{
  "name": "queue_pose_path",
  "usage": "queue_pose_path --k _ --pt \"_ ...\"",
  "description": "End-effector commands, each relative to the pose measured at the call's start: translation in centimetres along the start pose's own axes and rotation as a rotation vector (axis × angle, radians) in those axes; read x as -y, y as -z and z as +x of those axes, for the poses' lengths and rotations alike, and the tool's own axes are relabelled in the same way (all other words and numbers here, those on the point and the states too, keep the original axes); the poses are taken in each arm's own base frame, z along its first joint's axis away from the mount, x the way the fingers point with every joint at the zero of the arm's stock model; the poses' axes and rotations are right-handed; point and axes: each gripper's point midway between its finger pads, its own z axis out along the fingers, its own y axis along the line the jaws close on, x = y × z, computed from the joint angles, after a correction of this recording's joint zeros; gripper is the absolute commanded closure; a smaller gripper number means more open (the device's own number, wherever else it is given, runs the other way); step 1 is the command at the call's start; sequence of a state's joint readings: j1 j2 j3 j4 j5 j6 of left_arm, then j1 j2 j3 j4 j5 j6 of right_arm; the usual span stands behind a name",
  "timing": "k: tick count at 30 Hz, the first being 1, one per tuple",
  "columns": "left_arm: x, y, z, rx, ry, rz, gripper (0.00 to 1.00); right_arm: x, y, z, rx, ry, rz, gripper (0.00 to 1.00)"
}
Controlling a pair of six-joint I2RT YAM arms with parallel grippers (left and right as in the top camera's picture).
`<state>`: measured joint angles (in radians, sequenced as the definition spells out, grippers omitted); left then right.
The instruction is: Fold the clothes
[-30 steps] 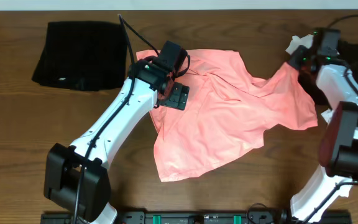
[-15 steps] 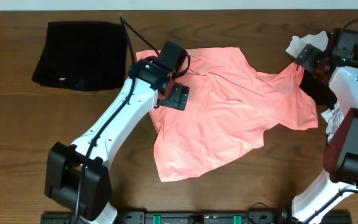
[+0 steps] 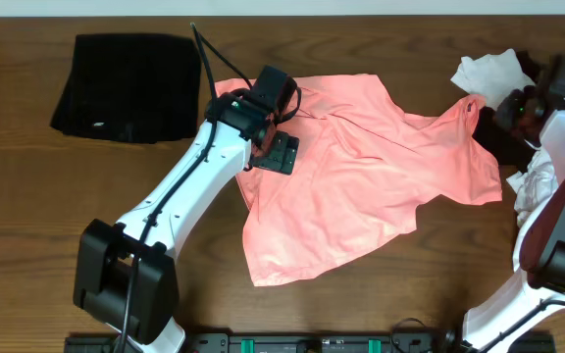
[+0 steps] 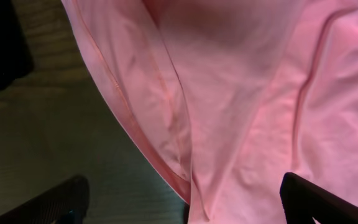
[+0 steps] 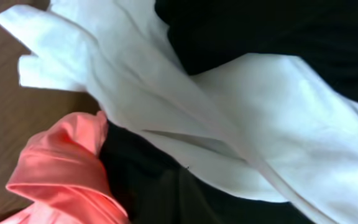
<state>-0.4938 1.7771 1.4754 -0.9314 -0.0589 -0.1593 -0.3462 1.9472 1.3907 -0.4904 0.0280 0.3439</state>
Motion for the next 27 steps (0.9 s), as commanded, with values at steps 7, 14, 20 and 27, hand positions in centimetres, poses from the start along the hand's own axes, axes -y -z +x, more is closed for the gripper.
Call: queue_pose_path --k 7,14,20,27 --pt "0.0 -0.4 0.2 -0.018 -0.011 -0.005 0.02 4.9 0.3 0.0 -0.008 -0.111 0.139 0.99" --pt "0.0 -0.4 0.2 -0.017 -0.011 -0.004 0.02 7.1 -1.3 1.1 -0.004 -0.163 0.168 0.99" --pt "0.0 -0.4 0.2 -0.017 -0.011 -0.004 0.02 7.8 -5.2 1.8 0.006 -0.171 0.169 0.99" --pt "0.1 -0.4 0.0 -0.009 -0.01 -0.003 0.02 7.2 -9.7 -0.5 0.153 -0.177 0.115 0.99"
